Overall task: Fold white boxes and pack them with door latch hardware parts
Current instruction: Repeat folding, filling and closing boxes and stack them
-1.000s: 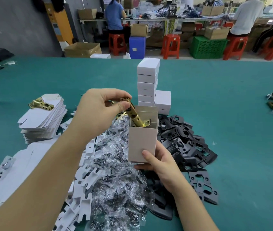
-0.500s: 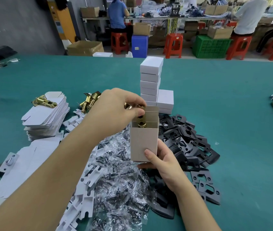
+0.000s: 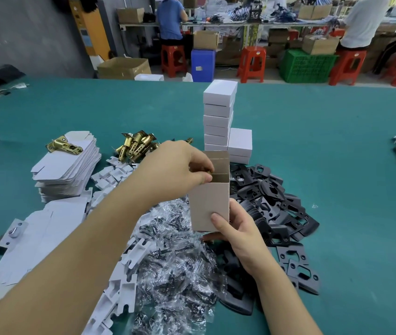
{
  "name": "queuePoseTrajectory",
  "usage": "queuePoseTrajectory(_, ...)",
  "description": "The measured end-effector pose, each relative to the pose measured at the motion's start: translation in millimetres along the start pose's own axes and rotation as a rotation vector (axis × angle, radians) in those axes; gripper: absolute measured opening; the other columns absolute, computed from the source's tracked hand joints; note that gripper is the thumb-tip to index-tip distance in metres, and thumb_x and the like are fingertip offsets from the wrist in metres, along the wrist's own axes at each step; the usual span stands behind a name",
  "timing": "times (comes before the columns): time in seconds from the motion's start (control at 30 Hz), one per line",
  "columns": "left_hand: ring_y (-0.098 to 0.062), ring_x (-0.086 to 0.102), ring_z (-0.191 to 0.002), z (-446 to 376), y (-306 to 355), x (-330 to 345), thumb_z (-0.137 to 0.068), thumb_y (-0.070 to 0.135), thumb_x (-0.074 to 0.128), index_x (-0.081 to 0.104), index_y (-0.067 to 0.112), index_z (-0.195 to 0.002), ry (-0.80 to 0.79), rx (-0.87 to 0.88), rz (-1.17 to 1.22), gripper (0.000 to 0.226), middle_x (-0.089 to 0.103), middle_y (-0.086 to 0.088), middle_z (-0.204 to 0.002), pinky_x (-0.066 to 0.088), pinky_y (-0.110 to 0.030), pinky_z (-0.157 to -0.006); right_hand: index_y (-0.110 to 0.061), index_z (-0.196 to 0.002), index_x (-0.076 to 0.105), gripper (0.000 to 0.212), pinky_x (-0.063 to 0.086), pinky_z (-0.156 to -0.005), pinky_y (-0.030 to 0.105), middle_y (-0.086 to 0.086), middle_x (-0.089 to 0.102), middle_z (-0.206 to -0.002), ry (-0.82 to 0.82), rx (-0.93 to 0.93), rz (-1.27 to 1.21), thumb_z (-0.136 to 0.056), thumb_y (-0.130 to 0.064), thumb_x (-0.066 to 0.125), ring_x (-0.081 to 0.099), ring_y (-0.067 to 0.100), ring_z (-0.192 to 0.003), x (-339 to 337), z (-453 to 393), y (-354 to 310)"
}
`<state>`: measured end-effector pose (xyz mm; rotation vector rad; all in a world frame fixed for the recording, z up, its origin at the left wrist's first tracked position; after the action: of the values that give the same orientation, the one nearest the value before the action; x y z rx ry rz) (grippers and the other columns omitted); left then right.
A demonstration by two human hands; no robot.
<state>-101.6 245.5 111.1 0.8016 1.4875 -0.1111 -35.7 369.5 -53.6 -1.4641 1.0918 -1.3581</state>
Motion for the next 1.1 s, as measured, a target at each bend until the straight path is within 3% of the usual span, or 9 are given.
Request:
queuePoseTrajectory(0.17, -0.001, 0.059, -0.078, 3, -14, 0, -0.098, 0.034, 0.061, 0.077, 0.036, -0.103, -0.042, -0.007, -0.135, 0.017, 0.072, 0.019, -0.096, 0.054, -0.031, -0.076, -0.031, -0.127, 0.065, 0.038, 0.061, -0.087, 0.045, 0.001, 0.071, -0.117, 0.03, -0.045, 0.164, -0.091, -0.041, 0.071, 0.069, 0.026, -0.11, -3, -1, -1)
queuePoseTrajectory(0.23, -0.004, 0.06, -0.076, 3, -25, -6, -0.097, 0.031, 0.062, 0.077, 0.035, -0.1, 0.041, -0.03, -0.162, 0.016, 0.072, 0.019, -0.096, 0.055, -0.031, -0.075, -0.034, -0.125, 0.064, 0.04, 0.059, -0.09, 0.047, -0.003, 0.07, -0.113, 0.048, -0.048, 0.284, -0.088, -0.047, 0.07, 0.067, 0.022, -0.106, -5, -2, 2)
queuePoseTrajectory(0.33, -0.007, 0.06, -0.064, 7, -49, -18, -0.096, 0.026, 0.065, 0.075, 0.031, -0.092, 0.238, -0.089, -0.001, 0.012, 0.069, 0.021, -0.082, 0.051, -0.026, -0.062, -0.04, -0.124, 0.062, 0.04, 0.058, -0.092, 0.047, -0.009, 0.07, -0.113, 0.05, -0.041, 0.366, -0.086, -0.051, 0.069, 0.067, 0.016, -0.106, -5, -3, 6)
queuePoseTrajectory(0.43, -0.011, 0.058, -0.061, 10, -95, -24, -0.098, 0.026, 0.062, 0.072, 0.029, -0.088, 0.37, -0.272, 0.018, 0.015, 0.066, 0.015, -0.074, 0.042, -0.026, -0.055, -0.044, -0.12, 0.062, 0.036, 0.058, -0.092, 0.045, -0.009, 0.071, -0.112, 0.054, -0.044, 0.379, -0.085, -0.051, 0.069, 0.068, 0.015, -0.105, -4, -3, 5)
queuePoseTrajectory(0.53, -0.014, 0.061, -0.066, 8, -136, 6, -0.101, 0.023, 0.054, 0.072, 0.025, -0.103, 0.094, -0.415, -0.218, 0.018, 0.071, 0.006, -0.094, 0.056, -0.033, -0.064, -0.04, -0.122, 0.062, 0.038, 0.057, -0.093, 0.047, -0.008, 0.072, -0.113, 0.058, -0.038, 0.389, -0.086, -0.05, 0.068, 0.068, 0.016, -0.106, -5, -3, 5)
queuePoseTrajectory(0.6, -0.018, 0.067, -0.083, 12, -155, 31, -0.101, 0.017, 0.054, 0.071, 0.024, -0.119, -0.105, -0.455, -0.331, 0.026, 0.071, 0.002, -0.11, 0.06, -0.038, -0.077, -0.04, -0.121, 0.062, 0.038, 0.058, -0.093, 0.045, -0.009, 0.072, -0.113, 0.058, -0.035, 0.384, -0.085, -0.049, 0.068, 0.068, 0.014, -0.106, -5, -3, 5)
queuePoseTrajectory(0.73, -0.025, 0.066, -0.102, 17, -175, 56, -0.099, 0.011, 0.055, 0.061, 0.031, -0.136, -0.187, -0.472, -0.421, 0.042, 0.067, -0.002, -0.127, 0.058, -0.038, -0.08, -0.04, -0.121, 0.062, 0.04, 0.059, -0.091, 0.038, -0.01, 0.072, -0.113, 0.063, -0.038, 0.373, -0.083, -0.053, 0.067, 0.069, 0.011, -0.104, -6, -2, 4)
queuePoseTrajectory(0.97, -0.019, 0.06, -0.081, 13, -184, 54, -0.1, 0.028, 0.062, 0.074, 0.031, -0.105, -0.014, -0.536, -0.402, 0.013, 0.066, 0.003, -0.108, 0.047, -0.03, -0.063, -0.05, -0.119, 0.062, 0.034, 0.058, -0.09, 0.03, -0.013, 0.072, -0.118, 0.058, -0.039, 0.378, -0.085, -0.054, 0.067, 0.069, 0.01, -0.108, -5, -3, 3)
queuePoseTrajectory(1.1, -0.019, 0.061, -0.072, 15, -177, 41, -0.098, 0.032, 0.064, 0.073, 0.022, -0.092, 0.14, -0.547, -0.321, 0.015, 0.065, 0.0, -0.103, 0.049, -0.03, -0.061, -0.053, -0.118, 0.062, 0.033, 0.056, -0.088, 0.024, -0.013, 0.073, -0.118, 0.063, -0.031, 0.363, -0.085, -0.053, 0.068, 0.069, 0.008, -0.109, -6, -3, 3)
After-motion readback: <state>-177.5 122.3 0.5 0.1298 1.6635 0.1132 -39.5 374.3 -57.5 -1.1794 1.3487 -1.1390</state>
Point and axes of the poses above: each hand's wrist, its own z-axis away from the middle knuckle, its own x-axis out of the palm, y = z × x, the point moved 7 cm from there along -z, towards the middle knuckle
